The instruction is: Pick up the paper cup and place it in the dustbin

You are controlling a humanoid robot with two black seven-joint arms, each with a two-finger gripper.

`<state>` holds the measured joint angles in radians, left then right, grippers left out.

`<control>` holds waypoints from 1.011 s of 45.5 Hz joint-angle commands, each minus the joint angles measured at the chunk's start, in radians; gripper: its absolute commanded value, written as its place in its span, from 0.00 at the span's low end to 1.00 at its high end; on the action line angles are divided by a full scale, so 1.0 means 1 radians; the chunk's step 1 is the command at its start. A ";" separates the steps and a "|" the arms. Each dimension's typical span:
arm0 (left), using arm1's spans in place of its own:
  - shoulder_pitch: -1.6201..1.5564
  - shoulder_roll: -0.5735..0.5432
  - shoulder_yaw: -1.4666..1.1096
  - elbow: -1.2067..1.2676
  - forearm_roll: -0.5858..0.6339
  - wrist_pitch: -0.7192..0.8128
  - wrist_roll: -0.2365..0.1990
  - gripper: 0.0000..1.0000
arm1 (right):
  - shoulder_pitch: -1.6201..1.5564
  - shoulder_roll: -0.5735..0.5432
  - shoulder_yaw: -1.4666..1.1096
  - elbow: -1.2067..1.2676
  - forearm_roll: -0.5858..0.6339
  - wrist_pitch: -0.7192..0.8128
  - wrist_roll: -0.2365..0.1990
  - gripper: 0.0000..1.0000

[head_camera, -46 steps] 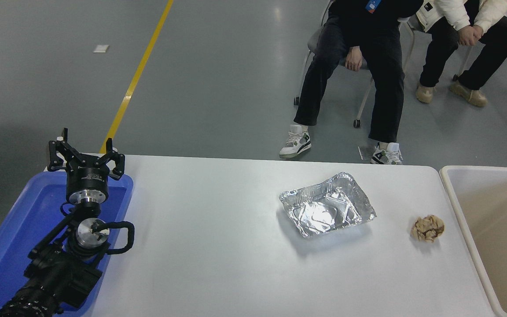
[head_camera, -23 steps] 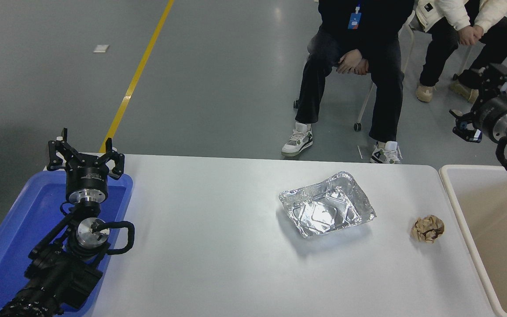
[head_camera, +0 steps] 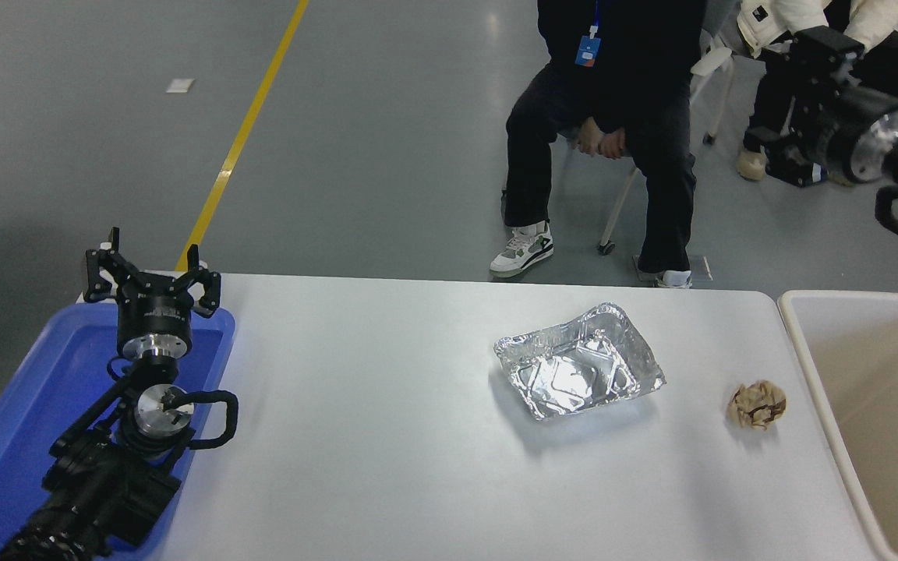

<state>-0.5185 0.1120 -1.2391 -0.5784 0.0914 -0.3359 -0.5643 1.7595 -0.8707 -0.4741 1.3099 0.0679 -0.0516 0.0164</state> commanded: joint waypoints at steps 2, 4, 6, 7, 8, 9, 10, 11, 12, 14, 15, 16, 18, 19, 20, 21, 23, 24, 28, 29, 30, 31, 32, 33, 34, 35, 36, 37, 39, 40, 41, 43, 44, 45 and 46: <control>0.000 0.000 0.001 0.000 0.001 0.000 0.000 0.99 | 0.466 0.100 -0.538 0.155 -0.002 0.110 0.000 1.00; 0.000 0.000 0.001 0.000 0.001 0.000 0.000 0.99 | 0.520 0.136 -0.592 0.178 -0.002 0.157 0.000 1.00; 0.000 0.000 0.001 0.000 0.001 0.000 0.000 0.99 | 0.560 0.169 -0.636 0.199 -0.002 0.197 0.000 1.00; 0.000 0.000 0.001 0.000 0.001 0.000 0.000 0.99 | 0.577 0.191 -0.656 0.210 -0.002 0.213 0.000 1.00; 0.000 0.000 0.001 0.000 0.001 0.000 0.000 0.99 | 0.589 0.211 -0.673 0.219 -0.005 0.220 0.000 1.00; 0.000 0.000 0.000 0.000 0.001 0.000 0.000 0.99 | 0.601 0.229 -0.687 0.229 -0.007 0.225 0.000 1.00; 0.000 0.000 0.000 0.000 0.001 0.000 0.000 0.99 | 0.610 0.249 -0.702 0.236 -0.011 0.228 0.000 1.00; 0.000 0.000 0.000 0.000 0.001 0.000 0.000 0.99 | 0.620 0.268 -0.713 0.245 -0.020 0.231 0.000 1.00; 0.000 0.000 0.001 0.000 -0.001 0.000 0.000 0.99 | 0.627 0.283 -0.724 0.252 -0.033 0.233 0.000 1.00; 0.000 0.000 0.001 0.000 0.001 0.000 0.000 0.99 | 0.637 0.314 -0.741 0.268 -0.069 0.236 0.000 1.00; 0.000 0.000 0.001 0.000 0.001 0.000 0.001 0.99 | 0.640 0.328 -0.747 0.278 -0.089 0.236 0.000 1.00; 0.000 0.000 0.000 0.000 0.001 0.000 0.000 0.99 | 0.644 0.346 -0.753 0.288 -0.118 0.237 0.000 1.00; 0.000 0.000 0.001 0.000 -0.001 0.000 0.000 0.99 | 0.647 0.374 -0.758 0.304 -0.155 0.237 0.000 1.00; 0.000 0.000 0.000 0.000 -0.001 0.000 0.000 0.99 | 0.649 0.387 -0.758 0.313 -0.169 0.237 0.000 1.00; 0.000 0.000 0.000 0.000 0.001 0.000 0.000 0.99 | 0.649 0.403 -0.759 0.321 -0.183 0.239 0.000 1.00; 0.000 0.000 0.000 0.000 0.001 0.000 0.000 0.99 | 0.649 0.416 -0.759 0.328 -0.195 0.242 0.000 1.00; 0.000 0.000 0.000 0.000 -0.001 0.000 0.000 0.99 | 0.649 0.444 -0.759 0.342 -0.209 0.246 0.000 1.00; 0.000 0.000 0.000 0.000 -0.001 0.000 0.000 0.99 | 0.649 0.456 -0.759 0.350 -0.212 0.246 0.000 1.00; 0.000 0.000 0.001 0.000 -0.001 0.000 0.000 0.99 | 0.649 0.505 -0.759 0.385 -0.217 0.263 0.000 1.00; 0.000 0.000 0.000 0.000 0.001 0.000 0.000 0.99 | 0.649 0.521 -0.759 0.394 -0.217 0.268 0.000 1.00; 0.000 0.000 0.001 0.000 0.001 0.000 0.000 0.99 | 0.649 0.535 -0.759 0.403 -0.217 0.274 0.000 1.00; 0.000 0.000 0.001 0.000 0.001 0.000 0.000 0.99 | 0.649 0.551 -0.761 0.411 -0.217 0.279 0.000 1.00; 0.000 0.000 0.001 0.000 0.001 0.000 0.000 0.99 | 0.649 0.568 -0.759 0.419 -0.217 0.282 0.000 1.00; 0.000 0.000 0.001 0.000 -0.001 0.000 0.000 0.99 | 0.649 0.584 -0.759 0.423 -0.217 0.285 0.000 1.00; 0.000 0.000 0.000 0.000 -0.001 0.000 0.001 0.99 | 0.649 0.597 -0.759 0.428 -0.217 0.288 0.000 1.00; 0.000 0.000 0.001 0.000 -0.001 0.000 0.000 0.99 | 0.649 0.608 -0.759 0.433 -0.217 0.291 0.000 1.00; 0.000 0.000 0.000 0.000 -0.001 0.000 0.001 0.99 | 0.649 0.617 -0.759 0.435 -0.217 0.297 0.000 1.00; 0.000 0.000 0.001 0.000 -0.001 0.000 0.001 0.99 | 0.647 0.627 -0.759 0.435 -0.217 0.305 0.000 1.00; 0.000 0.000 0.000 0.000 0.001 0.000 0.000 0.99 | 0.647 0.641 -0.758 0.435 -0.217 0.332 0.000 1.00; 0.000 0.000 0.001 0.000 -0.001 0.000 0.000 0.99 | 0.647 0.644 -0.756 0.435 -0.217 0.349 0.000 1.00; 0.000 0.000 0.000 0.000 -0.001 0.000 0.000 0.99 | 0.647 0.645 -0.755 0.435 -0.217 0.366 0.000 1.00; 0.000 0.000 0.001 0.000 0.001 0.000 0.000 0.99 | 0.646 0.645 -0.750 0.435 -0.215 0.400 0.000 1.00; 0.000 0.000 0.000 0.000 -0.001 0.000 0.000 0.99 | 0.646 0.645 -0.749 0.435 -0.215 0.415 0.000 1.00; 0.000 0.000 0.000 0.000 -0.001 0.000 0.000 0.99 | 0.646 0.645 -0.749 0.435 -0.215 0.429 0.000 1.00; 0.000 0.000 0.000 0.000 0.001 0.000 0.001 0.99 | 0.646 0.645 -0.749 0.435 -0.217 0.441 0.000 1.00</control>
<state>-0.5185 0.1120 -1.2387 -0.5783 0.0911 -0.3359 -0.5642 2.3999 -0.2894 -1.2208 1.7192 -0.1376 0.2734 0.0169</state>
